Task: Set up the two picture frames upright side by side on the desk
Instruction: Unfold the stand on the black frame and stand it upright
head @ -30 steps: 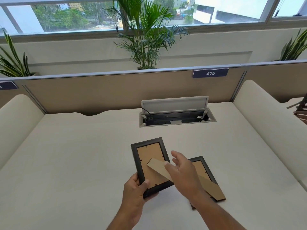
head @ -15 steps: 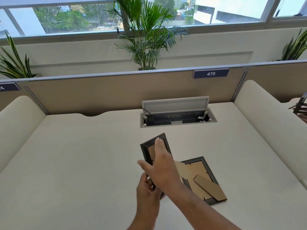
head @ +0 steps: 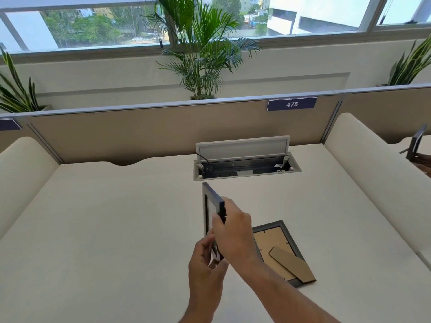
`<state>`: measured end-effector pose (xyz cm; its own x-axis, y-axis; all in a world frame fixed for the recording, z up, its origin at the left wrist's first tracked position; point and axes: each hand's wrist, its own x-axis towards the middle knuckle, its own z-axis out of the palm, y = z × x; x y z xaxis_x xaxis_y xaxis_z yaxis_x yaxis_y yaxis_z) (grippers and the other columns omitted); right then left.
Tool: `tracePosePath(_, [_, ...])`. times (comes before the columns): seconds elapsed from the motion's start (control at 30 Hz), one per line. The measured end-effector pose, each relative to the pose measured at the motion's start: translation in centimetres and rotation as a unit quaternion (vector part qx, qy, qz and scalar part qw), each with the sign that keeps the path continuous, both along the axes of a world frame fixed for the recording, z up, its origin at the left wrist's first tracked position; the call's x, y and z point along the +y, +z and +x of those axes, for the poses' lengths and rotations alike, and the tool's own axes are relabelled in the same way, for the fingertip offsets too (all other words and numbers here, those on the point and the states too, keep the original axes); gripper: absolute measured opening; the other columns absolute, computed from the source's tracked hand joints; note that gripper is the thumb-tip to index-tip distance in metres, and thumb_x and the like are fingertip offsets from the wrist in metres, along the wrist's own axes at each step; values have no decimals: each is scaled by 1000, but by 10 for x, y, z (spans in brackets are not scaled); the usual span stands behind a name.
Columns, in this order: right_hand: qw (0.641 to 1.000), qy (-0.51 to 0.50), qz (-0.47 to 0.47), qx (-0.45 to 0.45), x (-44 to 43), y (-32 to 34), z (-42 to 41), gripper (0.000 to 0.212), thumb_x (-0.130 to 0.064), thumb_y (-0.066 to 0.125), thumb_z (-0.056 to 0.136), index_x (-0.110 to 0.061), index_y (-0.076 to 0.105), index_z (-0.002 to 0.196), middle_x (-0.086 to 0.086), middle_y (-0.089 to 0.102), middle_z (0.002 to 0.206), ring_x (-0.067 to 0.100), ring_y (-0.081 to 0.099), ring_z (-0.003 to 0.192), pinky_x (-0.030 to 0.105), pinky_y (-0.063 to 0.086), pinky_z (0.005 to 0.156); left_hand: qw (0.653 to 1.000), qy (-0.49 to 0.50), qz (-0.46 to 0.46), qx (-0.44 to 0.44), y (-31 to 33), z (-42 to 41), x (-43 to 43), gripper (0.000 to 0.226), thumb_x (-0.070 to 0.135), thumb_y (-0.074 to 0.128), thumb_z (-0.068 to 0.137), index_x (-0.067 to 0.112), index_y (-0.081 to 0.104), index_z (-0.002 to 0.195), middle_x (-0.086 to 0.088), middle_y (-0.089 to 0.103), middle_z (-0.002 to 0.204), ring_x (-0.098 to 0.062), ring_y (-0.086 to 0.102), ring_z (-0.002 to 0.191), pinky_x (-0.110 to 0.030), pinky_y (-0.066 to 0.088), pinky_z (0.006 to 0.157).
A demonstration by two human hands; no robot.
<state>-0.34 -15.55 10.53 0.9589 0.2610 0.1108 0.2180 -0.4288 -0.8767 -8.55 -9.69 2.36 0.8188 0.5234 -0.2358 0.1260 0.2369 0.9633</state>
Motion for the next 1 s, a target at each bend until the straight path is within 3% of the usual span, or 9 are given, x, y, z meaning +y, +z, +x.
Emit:
tracePosePath(0.07, [1000,-5,17,8,-5,-2,6,22,-15,58,102,-19,61,124,-4,66,97,4,68,83,15,58,64,1000,-8,4,5,3,3,8,64,-14,83,78,23,67,128,10,76,128,-9,68,127,-44,58,107])
tracePosePath(0.13, [999,-1,32,26,-9,-5,13,18,-16,60,101,-22,61,118,-5,68,101,4,69,89,18,61,66,999,14,44,20,8,7,20,56,-2,84,84,29,67,127,16,76,122,-9,68,125,-48,57,108])
tracePosePath(0.23, [993,6,73,88,-15,-12,23,16,-19,62,101,-26,63,115,-8,73,105,14,72,100,34,66,78,990,65,114,55,17,14,46,40,11,70,99,30,62,133,8,66,137,-17,60,131,-44,52,109])
tracePosePath(0.33, [984,27,107,143,-19,-15,29,15,-19,60,103,-24,64,117,-5,74,108,17,72,105,39,65,84,990,13,94,102,20,20,78,49,17,60,106,21,48,154,-2,57,151,-24,58,134,-43,48,110])
tracePosePath(0.47, [970,60,152,179,-21,-17,33,18,-10,58,103,-19,67,115,0,76,107,18,73,105,39,66,83,977,-114,101,151,24,19,110,31,18,54,109,30,63,136,-2,75,126,-26,70,119,-48,55,92])
tracePosePath(0.6, [962,81,176,193,-20,-24,34,20,-6,57,103,-17,67,116,1,79,106,15,76,103,32,64,78,974,-117,114,156,23,13,126,27,11,55,108,27,72,122,-9,81,107,-29,80,101,-55,62,88])
tracePosePath(0.73, [959,86,180,200,-11,-30,34,19,-11,56,105,-19,65,119,-1,79,108,16,76,103,37,65,82,979,-99,94,152,16,11,132,26,8,56,107,22,73,119,-8,84,102,-27,82,92,-48,64,78])
tracePosePath(0.87, [966,79,153,193,0,-40,35,23,-19,50,108,-25,64,125,-4,77,112,16,74,108,41,65,84,984,-62,79,147,6,14,139,27,5,58,105,21,73,121,-7,84,99,-30,80,93,-52,62,83])
tracePosePath(1.0, [969,108,109,196,8,-53,32,33,-20,43,109,-31,58,137,-7,72,123,13,69,117,38,64,89,987,-32,75,140,0,23,151,29,7,60,105,22,73,126,-8,84,102,-36,78,104,-57,62,90])
